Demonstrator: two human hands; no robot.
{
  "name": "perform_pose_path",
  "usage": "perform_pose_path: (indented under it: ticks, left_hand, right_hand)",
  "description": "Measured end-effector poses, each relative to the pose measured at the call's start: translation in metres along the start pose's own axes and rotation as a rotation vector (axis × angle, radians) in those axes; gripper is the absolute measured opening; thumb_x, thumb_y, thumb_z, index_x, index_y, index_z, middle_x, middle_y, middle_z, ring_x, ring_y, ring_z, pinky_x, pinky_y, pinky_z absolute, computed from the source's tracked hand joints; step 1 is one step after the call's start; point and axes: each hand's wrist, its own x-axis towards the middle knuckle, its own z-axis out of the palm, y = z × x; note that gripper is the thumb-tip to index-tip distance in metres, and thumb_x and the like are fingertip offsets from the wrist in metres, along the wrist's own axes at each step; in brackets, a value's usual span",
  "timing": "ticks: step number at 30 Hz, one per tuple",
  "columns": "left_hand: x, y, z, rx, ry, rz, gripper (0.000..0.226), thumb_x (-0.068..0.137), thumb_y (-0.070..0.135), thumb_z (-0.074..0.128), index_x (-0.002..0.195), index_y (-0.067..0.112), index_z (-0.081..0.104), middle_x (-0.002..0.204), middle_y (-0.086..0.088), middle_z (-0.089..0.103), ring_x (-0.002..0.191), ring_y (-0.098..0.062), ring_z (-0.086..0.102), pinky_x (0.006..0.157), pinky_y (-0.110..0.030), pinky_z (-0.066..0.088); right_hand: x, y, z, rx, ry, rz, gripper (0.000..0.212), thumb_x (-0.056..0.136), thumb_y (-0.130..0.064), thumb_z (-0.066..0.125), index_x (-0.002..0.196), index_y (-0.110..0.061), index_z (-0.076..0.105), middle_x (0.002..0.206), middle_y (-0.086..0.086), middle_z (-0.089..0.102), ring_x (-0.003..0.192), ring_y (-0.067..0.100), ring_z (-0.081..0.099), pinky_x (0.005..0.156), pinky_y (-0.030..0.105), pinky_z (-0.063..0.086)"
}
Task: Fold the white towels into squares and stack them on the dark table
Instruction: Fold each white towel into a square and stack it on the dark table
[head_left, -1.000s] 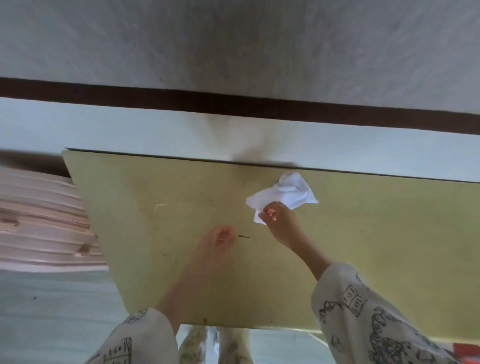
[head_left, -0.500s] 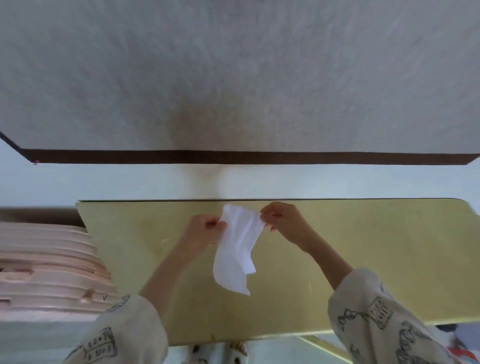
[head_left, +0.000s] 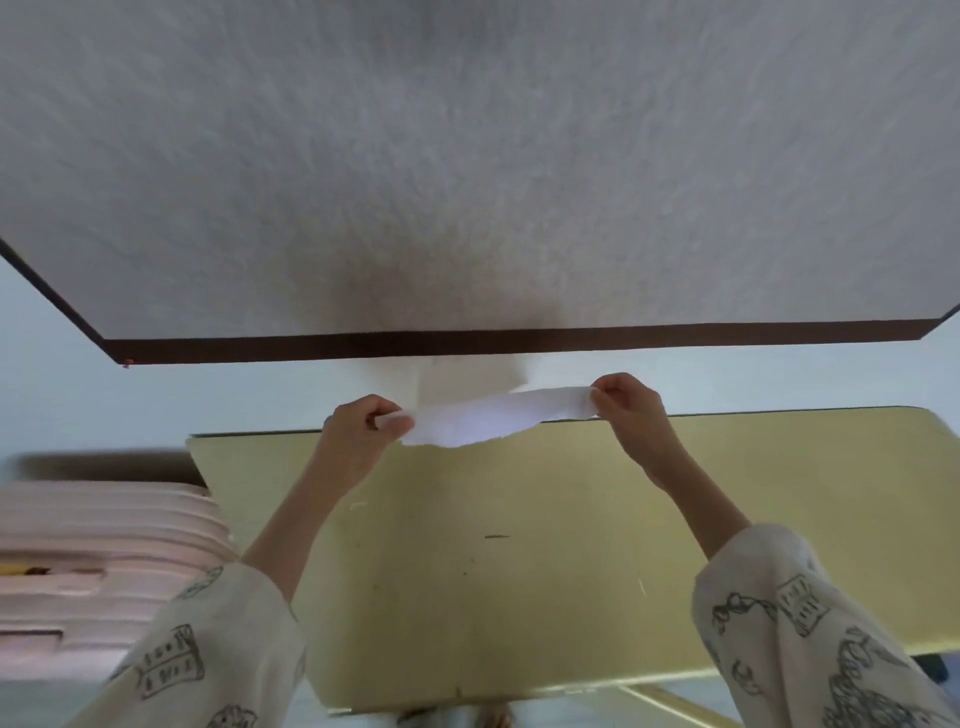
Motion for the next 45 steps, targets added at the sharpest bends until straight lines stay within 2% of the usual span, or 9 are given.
perform_pose_path:
  ticks: [4, 8, 12, 18, 23, 26, 32, 40, 45]
  left_hand:
    - [-0.021, -0.045, 0.023, 0.124, -0.194, -0.065, 0.009, 0.084, 0.014, 0.064, 0.091, 0.013, 0.069, 0.081, 0.001, 0.063, 0.076, -0.012, 0.055, 0.067, -0.022, 0.036]
    - [-0.05, -0.084, 0.052, 0.185, -0.417, -0.197, 0.022, 0.087, 0.013, 0.061, 0.106, 0.004, 0.068, 0.083, -0.002, 0.061, 0.071, -0.007, 0.051, 0.058, -0.013, 0.036]
    - [-0.07, -0.113, 0.074, 0.218, -0.527, -0.301, 0.023, 0.088, 0.014, 0.06, 0.108, 0.004, 0.066, 0.085, -0.004, 0.059, 0.076, -0.01, 0.05, 0.057, -0.015, 0.034]
    - [-0.06, -0.135, 0.092, 0.192, -0.409, -0.382, 0.011, 0.085, 0.019, 0.064, 0.086, 0.008, 0.065, 0.081, -0.007, 0.062, 0.077, -0.02, 0.054, 0.061, -0.023, 0.037]
    - [-0.029, -0.148, 0.108, 0.103, -0.296, -0.453, 0.016, 0.086, 0.018, 0.063, 0.092, 0.004, 0.066, 0.088, -0.01, 0.066, 0.076, -0.017, 0.055, 0.064, -0.026, 0.038]
    - [-0.009, -0.158, 0.119, 0.1, -0.248, -0.469, 0.019, 0.088, 0.019, 0.06, 0.099, 0.004, 0.065, 0.097, -0.011, 0.067, 0.081, -0.018, 0.056, 0.072, -0.026, 0.038]
    - [0.01, -0.173, 0.135, 0.143, -0.207, -0.501, 0.025, 0.088, 0.024, 0.061, 0.104, 0.006, 0.065, 0.103, -0.01, 0.067, 0.093, -0.022, 0.059, 0.08, -0.027, 0.04]
    - [0.013, -0.18, 0.142, 0.143, -0.198, -0.538, 0.022, 0.089, 0.026, 0.058, 0.098, 0.008, 0.065, 0.097, -0.006, 0.067, 0.086, -0.018, 0.058, 0.075, -0.026, 0.039]
    - [0.01, -0.181, 0.143, 0.109, -0.197, -0.522, 0.018, 0.088, 0.023, 0.06, 0.098, 0.009, 0.063, 0.093, -0.003, 0.065, 0.083, -0.017, 0.059, 0.072, -0.024, 0.039]
  right_hand:
    - [-0.019, 0.054, 0.008, -0.092, -0.096, 0.151, 0.017, 0.089, -0.005, 0.052, 0.08, -0.018, 0.058, 0.083, 0.004, 0.061, 0.08, 0.021, 0.056, 0.079, 0.037, 0.047]
    - [-0.04, 0.111, 0.016, -0.224, -0.263, 0.354, 0.013, 0.086, 0.0, 0.054, 0.085, -0.009, 0.062, 0.079, 0.009, 0.06, 0.079, 0.025, 0.056, 0.082, 0.042, 0.05]
    - [-0.059, 0.154, 0.026, -0.305, -0.375, 0.476, 0.015, 0.086, 0.0, 0.055, 0.077, -0.012, 0.059, 0.077, 0.01, 0.059, 0.072, 0.024, 0.055, 0.078, 0.04, 0.05]
    - [-0.051, 0.18, 0.042, -0.293, -0.304, 0.532, 0.011, 0.088, -0.006, 0.053, 0.091, -0.006, 0.063, 0.083, 0.009, 0.061, 0.081, 0.027, 0.059, 0.086, 0.046, 0.051]
    - [-0.026, 0.193, 0.063, -0.152, -0.157, 0.611, 0.006, 0.089, -0.007, 0.054, 0.087, -0.007, 0.06, 0.076, 0.008, 0.061, 0.076, 0.027, 0.059, 0.082, 0.05, 0.053]
    - [-0.009, 0.202, 0.076, -0.15, -0.126, 0.621, 0.006, 0.088, -0.007, 0.054, 0.085, -0.007, 0.058, 0.075, 0.009, 0.06, 0.074, 0.028, 0.06, 0.082, 0.053, 0.052]
    - [0.009, 0.221, 0.088, -0.213, -0.114, 0.629, 0.006, 0.087, -0.009, 0.051, 0.086, -0.01, 0.057, 0.073, 0.003, 0.06, 0.088, 0.035, 0.063, 0.084, 0.054, 0.051]
    - [0.01, 0.221, 0.093, -0.312, -0.118, 0.58, 0.012, 0.088, -0.009, 0.046, 0.093, -0.007, 0.057, 0.084, 0.005, 0.06, 0.084, 0.03, 0.062, 0.081, 0.049, 0.052]
    - [0.008, 0.222, 0.092, -0.309, -0.117, 0.535, 0.015, 0.09, -0.01, 0.051, 0.099, -0.006, 0.062, 0.083, -0.003, 0.057, 0.087, 0.028, 0.06, 0.086, 0.047, 0.05]
